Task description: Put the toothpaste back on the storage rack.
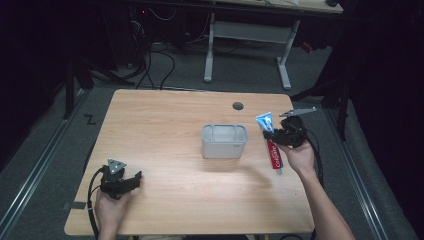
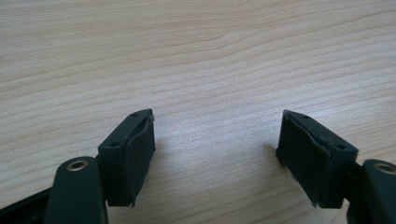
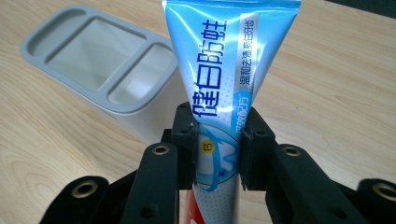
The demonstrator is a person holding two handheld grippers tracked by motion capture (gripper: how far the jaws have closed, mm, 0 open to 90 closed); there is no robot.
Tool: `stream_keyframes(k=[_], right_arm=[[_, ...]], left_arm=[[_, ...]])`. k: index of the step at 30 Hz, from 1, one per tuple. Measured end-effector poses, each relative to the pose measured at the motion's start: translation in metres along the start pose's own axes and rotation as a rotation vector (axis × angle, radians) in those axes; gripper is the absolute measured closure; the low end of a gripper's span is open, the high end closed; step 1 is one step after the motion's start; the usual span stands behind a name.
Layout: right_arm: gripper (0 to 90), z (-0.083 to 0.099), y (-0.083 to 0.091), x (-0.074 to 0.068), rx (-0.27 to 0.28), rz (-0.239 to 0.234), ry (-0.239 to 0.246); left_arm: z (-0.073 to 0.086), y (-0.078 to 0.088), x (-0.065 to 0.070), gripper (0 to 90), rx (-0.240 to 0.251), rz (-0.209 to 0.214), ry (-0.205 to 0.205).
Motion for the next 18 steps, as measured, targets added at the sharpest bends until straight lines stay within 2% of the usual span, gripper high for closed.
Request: stream_keyframes(k=[18], right_arm=[[71.8,-0.015,0.017,-0.028,0.085,-0.129,0.041]], left_arm=[[0.0,0.0,0.0,27.5,-0.003,0.0,-0.002]])
Point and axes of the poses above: each handheld gripper's, and its own axes: y roughly backward along the jaws, z roughly out of its underside, x roughly to its right, the point moved 1 cm from there along -y, roughly forward along the jaws, and after that the axes turned 13 degrees about -y, right-handed, at the moved point
